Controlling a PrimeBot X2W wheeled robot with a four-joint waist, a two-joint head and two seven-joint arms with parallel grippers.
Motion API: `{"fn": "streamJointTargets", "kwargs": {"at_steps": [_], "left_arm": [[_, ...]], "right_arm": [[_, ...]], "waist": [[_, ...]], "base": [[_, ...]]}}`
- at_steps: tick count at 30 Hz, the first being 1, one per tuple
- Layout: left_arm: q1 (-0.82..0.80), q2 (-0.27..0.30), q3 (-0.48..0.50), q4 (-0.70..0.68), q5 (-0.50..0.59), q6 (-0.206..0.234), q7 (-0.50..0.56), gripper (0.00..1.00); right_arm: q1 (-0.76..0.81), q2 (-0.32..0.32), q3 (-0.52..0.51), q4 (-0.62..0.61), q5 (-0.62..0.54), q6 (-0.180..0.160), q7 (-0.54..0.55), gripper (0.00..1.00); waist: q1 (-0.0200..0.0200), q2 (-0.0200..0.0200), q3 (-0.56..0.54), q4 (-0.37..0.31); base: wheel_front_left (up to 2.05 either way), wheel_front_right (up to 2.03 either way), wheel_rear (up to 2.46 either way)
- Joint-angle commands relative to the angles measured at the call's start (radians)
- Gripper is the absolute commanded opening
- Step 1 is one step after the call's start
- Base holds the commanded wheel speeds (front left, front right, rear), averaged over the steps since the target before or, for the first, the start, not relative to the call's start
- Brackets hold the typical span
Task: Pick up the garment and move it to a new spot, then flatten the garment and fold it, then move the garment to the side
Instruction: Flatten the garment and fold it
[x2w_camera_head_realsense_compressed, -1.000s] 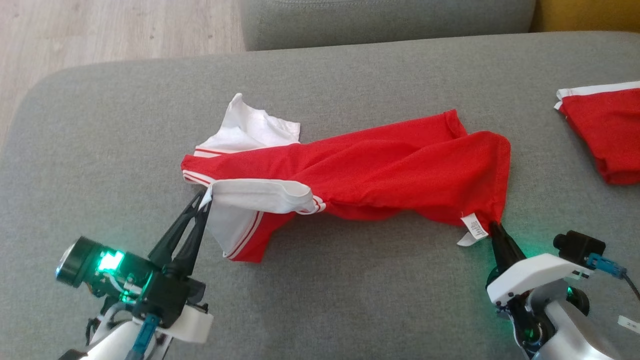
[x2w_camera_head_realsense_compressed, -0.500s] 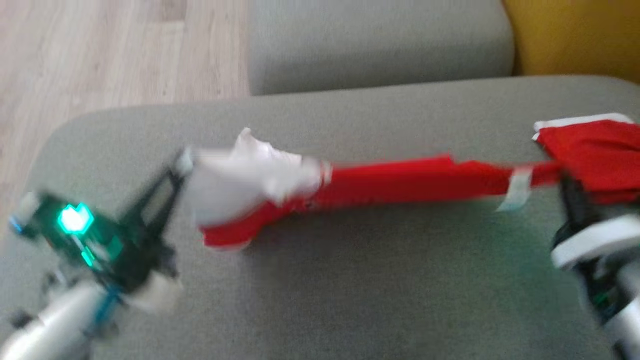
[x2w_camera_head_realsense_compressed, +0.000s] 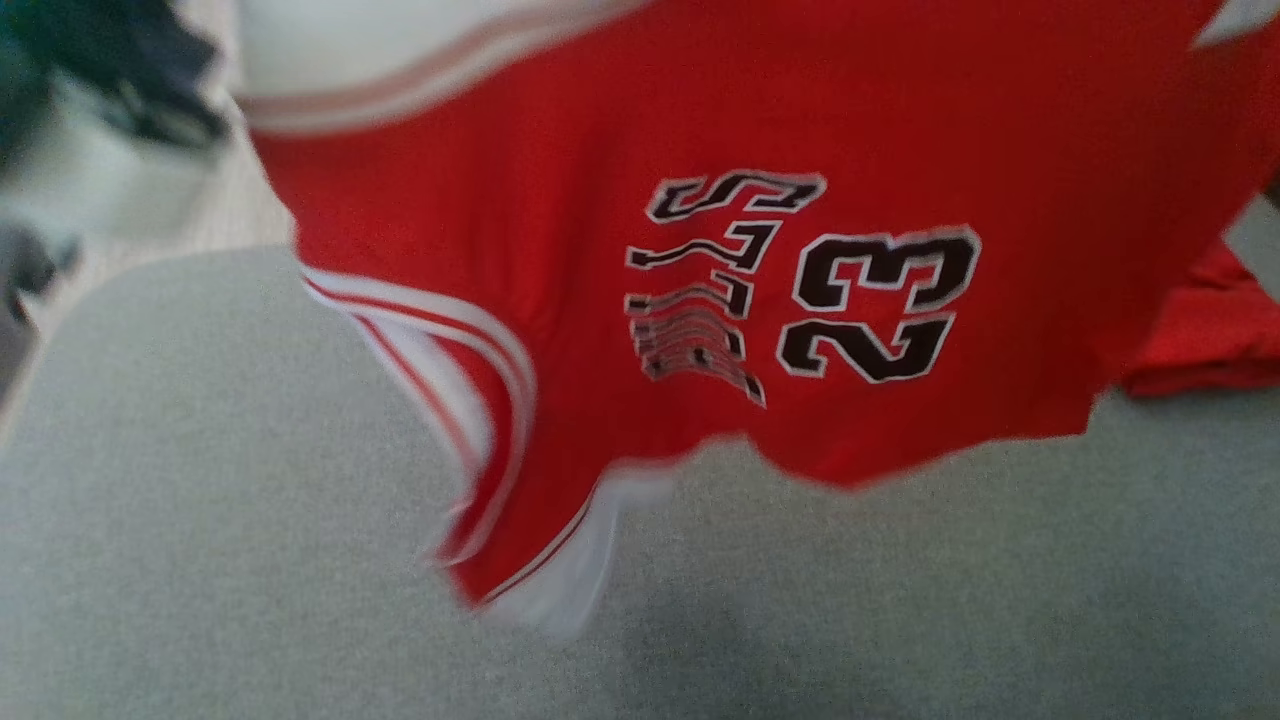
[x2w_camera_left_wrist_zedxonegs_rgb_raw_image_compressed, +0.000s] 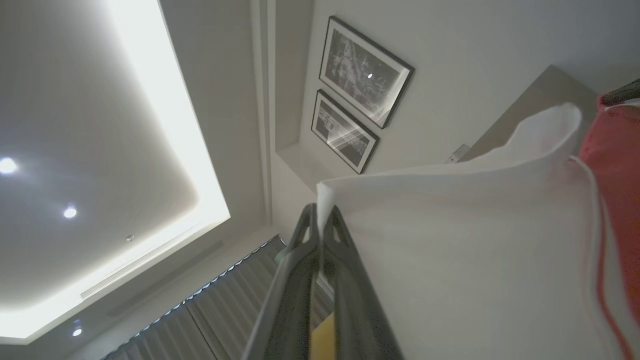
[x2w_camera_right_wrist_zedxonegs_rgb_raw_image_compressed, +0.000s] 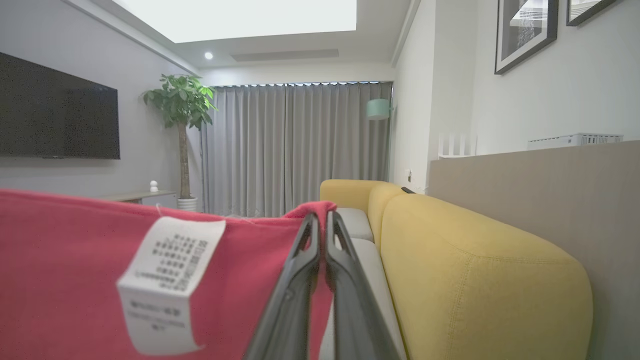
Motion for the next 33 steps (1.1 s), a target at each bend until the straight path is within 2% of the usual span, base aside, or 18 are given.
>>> {"fn": "streamJointTargets", "kwargs": {"at_steps": [1, 5, 10, 12, 17, 20, 25, 33], "left_arm": [[-0.066, 0.026, 0.065, 0.035, -0.024, -0.014, 0.018, 0.00], [-0.177, -0.024, 0.068, 0.200, -0.079, -0.082, 0.044, 0.00], [-0.348, -0.097, 0.043, 0.383, -0.067, -0.121, 0.030, 0.00], [-0.427, -0.121, 0.015, 0.442, -0.028, -0.132, 0.000, 0.00], [-0.608, -0.190, 0.019, 0.541, 0.048, -0.105, -0.077, 0.00], [-0.646, -0.215, 0.025, 0.553, 0.067, -0.105, -0.087, 0.00], [-0.543, -0.210, 0.054, 0.469, 0.047, -0.128, -0.088, 0.00], [-0.134, -0.141, 0.082, 0.308, 0.030, -0.137, -0.089, 0.00]], "right_arm": [[-0.061, -0.002, 0.011, -0.013, -0.016, 0.007, 0.022, 0.00], [-0.189, 0.023, 0.051, 0.079, -0.056, 0.007, 0.065, 0.00], [-0.365, 0.063, 0.100, 0.218, -0.078, 0.007, 0.027, 0.00], [-0.440, 0.070, 0.117, 0.270, -0.085, 0.007, -0.006, 0.00], [-0.610, 0.059, 0.146, 0.361, -0.122, 0.007, -0.144, 0.00], [-0.667, 0.042, 0.165, 0.402, -0.142, 0.007, -0.223, 0.00], [-0.650, 0.020, 0.228, 0.468, -0.147, 0.007, -0.295, 0.00], [-0.439, 0.037, 0.316, 0.536, -0.086, 0.007, -0.366, 0.00]], "waist": [[0.0001, 0.0000, 0.030, -0.010], [0.0001, 0.0000, 0.115, -0.006], [0.0001, 0.0000, 0.270, 0.013], [0.0001, 0.0000, 0.325, 0.023], [0.0001, 0.0000, 0.421, 0.051], [0.0001, 0.0000, 0.452, 0.068], [0.0001, 0.0000, 0.483, 0.095], [0.0001, 0.0000, 0.471, 0.105]], "base": [[0.00, 0.00, 0.00], [0.00, 0.00, 0.00], [0.00, 0.00, 0.00], [0.00, 0.00, 0.00], [0.00, 0.00, 0.00], [0.00, 0.00, 0.00], [0.00, 0.00, 0.00], [0.00, 0.00, 0.00]]}}
